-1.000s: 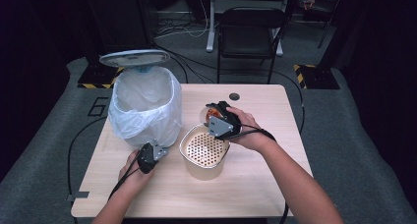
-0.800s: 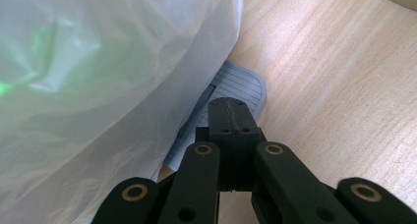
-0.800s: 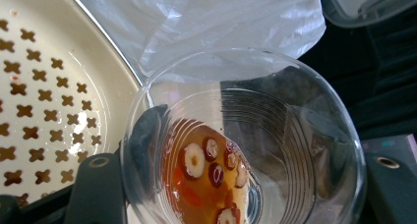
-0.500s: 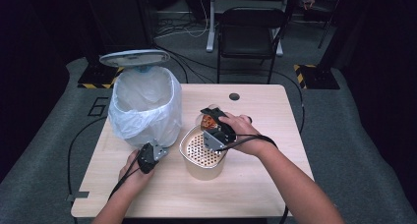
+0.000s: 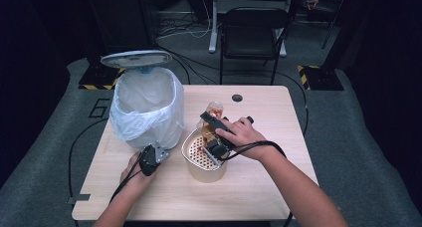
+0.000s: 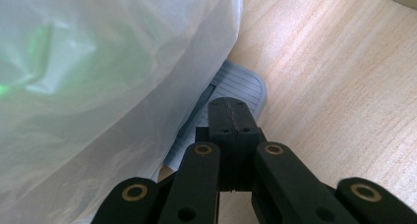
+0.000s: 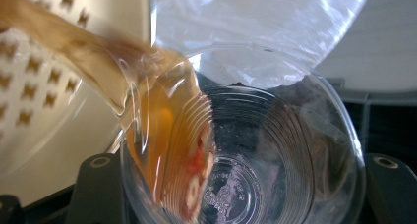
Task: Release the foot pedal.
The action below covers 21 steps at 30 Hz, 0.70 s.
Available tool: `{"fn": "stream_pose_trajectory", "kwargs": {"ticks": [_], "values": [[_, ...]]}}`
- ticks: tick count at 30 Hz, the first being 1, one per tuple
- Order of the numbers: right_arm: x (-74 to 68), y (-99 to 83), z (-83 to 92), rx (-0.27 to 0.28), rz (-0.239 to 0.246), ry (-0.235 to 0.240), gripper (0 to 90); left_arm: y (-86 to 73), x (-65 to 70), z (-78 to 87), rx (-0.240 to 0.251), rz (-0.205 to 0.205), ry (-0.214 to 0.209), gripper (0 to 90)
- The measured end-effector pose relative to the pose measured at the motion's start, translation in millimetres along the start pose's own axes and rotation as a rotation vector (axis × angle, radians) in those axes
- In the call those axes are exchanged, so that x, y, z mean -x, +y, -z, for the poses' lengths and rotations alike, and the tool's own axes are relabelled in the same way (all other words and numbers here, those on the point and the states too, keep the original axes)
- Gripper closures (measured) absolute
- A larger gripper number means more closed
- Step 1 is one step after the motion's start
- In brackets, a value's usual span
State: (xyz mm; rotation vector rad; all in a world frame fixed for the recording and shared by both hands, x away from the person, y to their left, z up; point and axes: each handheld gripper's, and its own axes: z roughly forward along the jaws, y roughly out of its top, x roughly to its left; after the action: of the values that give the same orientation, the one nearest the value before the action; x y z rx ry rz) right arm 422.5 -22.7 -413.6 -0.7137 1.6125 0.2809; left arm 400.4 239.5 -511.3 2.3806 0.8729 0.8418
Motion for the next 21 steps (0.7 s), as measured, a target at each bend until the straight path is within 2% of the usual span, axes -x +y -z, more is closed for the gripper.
{"fn": "stream_pose_trajectory", "kwargs": {"ticks": [1,3,4,6,7,8,10,11,12,13,14,15,21], "values": [[0.0,0.0,0.0,0.000,0.000,0.000,34.3,0.0,0.0,0.0,0.000,0.000,0.000,90.0],[-2.5,3.0,0.4,-0.010,0.119,-0.012,34.3,0.4,-1.0,0.3,-0.001,-0.017,0.006,90.0],[-3.9,4.0,0.9,-0.011,0.143,-0.030,34.3,1.3,-3.4,1.2,-0.005,-0.059,0.014,90.0],[-5.1,6.5,2.8,-0.019,0.192,-0.060,34.4,1.2,-3.4,1.2,-0.005,-0.058,0.012,90.0],[-5.1,6.5,2.8,-0.019,0.192,-0.060,34.4,1.2,-3.4,1.2,-0.005,-0.058,0.012,90.0],[-6.1,6.9,2.8,-0.015,0.204,-0.070,34.4,0.9,-1.9,0.5,0.013,-0.036,0.006,90.0],[-11.0,10.0,2.9,-0.019,0.267,-0.036,34.4,1.1,-2.9,0.8,-0.004,-0.050,0.013,90.0],[-11.0,10.0,2.9,-0.019,0.267,-0.036,34.4,1.1,-2.9,0.8,-0.004,-0.050,0.013,90.0],[-9.3,11.1,2.9,-0.017,0.326,-0.053,34.5,1.1,-3.0,0.8,-0.004,-0.050,0.013,90.0],[-17.6,11.3,3.6,-0.038,0.272,-0.067,34.4,1.1,-2.9,0.8,-0.004,-0.050,0.013,90.0],[-14.2,10.9,3.2,-0.026,0.321,-0.057,34.5,1.1,-2.9,0.8,-0.004,-0.050,0.013,90.0],[-16.9,11.3,3.6,-0.035,0.281,-0.067,34.5,1.1,-3.0,0.8,-0.004,-0.049,0.012,90.0],[-14.7,12.7,5.0,-0.038,0.285,-0.084,34.5,1.0,-3.1,0.7,-0.003,-0.048,0.011,90.0]]}}
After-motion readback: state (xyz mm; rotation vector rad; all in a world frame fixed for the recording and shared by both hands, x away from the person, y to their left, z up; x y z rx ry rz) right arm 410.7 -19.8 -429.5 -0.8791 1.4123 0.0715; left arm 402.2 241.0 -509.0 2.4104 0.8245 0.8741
